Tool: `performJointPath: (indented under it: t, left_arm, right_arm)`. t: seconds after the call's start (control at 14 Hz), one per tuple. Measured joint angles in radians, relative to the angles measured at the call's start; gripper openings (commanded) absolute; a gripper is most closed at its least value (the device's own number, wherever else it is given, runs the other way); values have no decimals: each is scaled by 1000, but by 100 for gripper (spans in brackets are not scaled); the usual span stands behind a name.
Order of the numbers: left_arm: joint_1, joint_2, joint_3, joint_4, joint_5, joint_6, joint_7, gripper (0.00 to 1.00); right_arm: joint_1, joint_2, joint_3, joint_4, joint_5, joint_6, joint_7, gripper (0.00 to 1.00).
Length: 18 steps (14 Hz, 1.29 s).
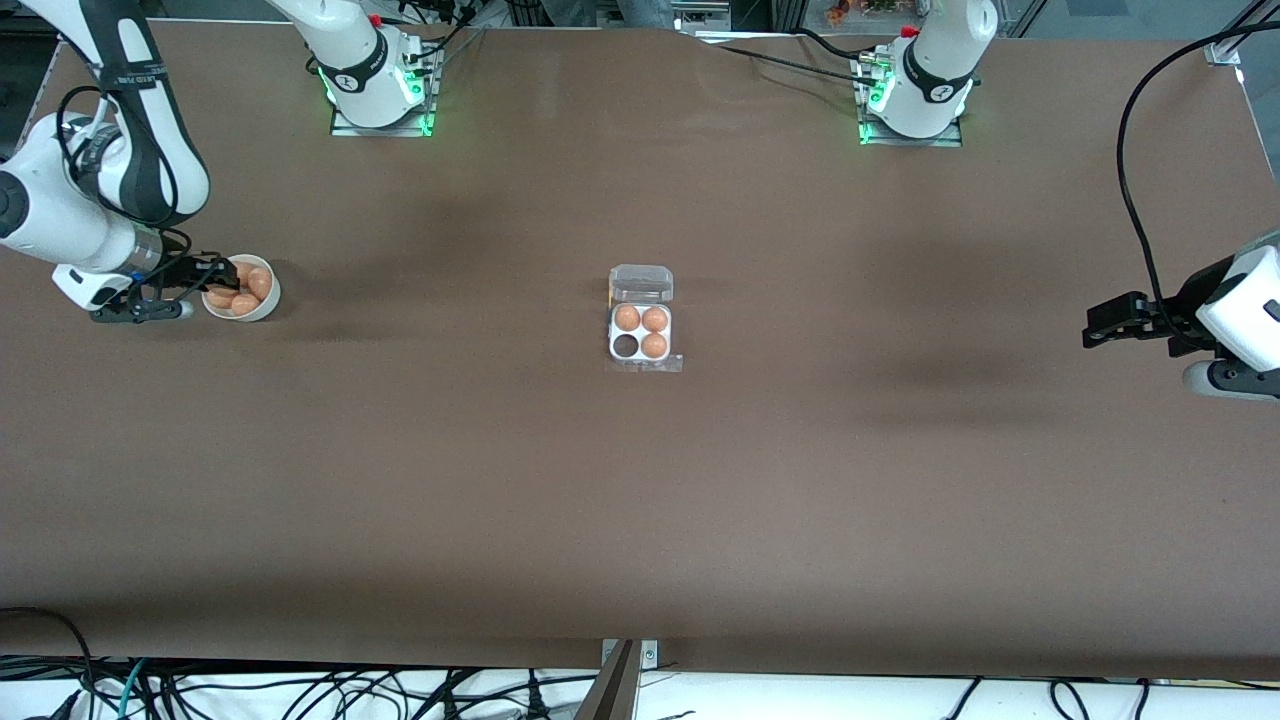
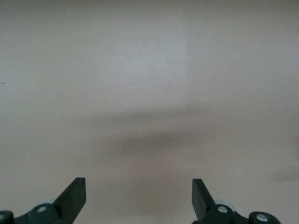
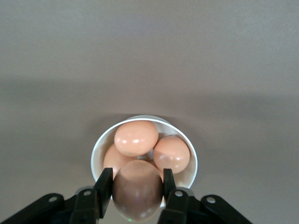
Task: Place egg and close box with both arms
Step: 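Lift the egg and carry it with the right gripper to the egg box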
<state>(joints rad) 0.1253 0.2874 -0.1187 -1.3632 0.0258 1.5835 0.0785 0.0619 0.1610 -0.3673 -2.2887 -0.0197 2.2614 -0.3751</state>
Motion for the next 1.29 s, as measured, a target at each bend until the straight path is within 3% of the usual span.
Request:
performJointPath:
  t: [0.21, 0.64, 0.86, 1.29]
  left_arm:
    - [0, 0, 0, 0, 0, 0, 0, 100]
    - [1, 0, 0, 0, 0, 0, 0, 100]
    - [1, 0, 0, 0, 0, 0, 0, 100]
    - [1, 0, 0, 0, 0, 0, 0, 100]
  right_arm:
    - [77, -2, 3, 119, 0, -147, 73, 39]
    - [411, 36, 16, 277, 8, -264, 526, 39]
    - [568, 108, 19, 361, 77, -271, 723, 39]
    - [767, 338, 20, 620, 253, -271, 1044, 39]
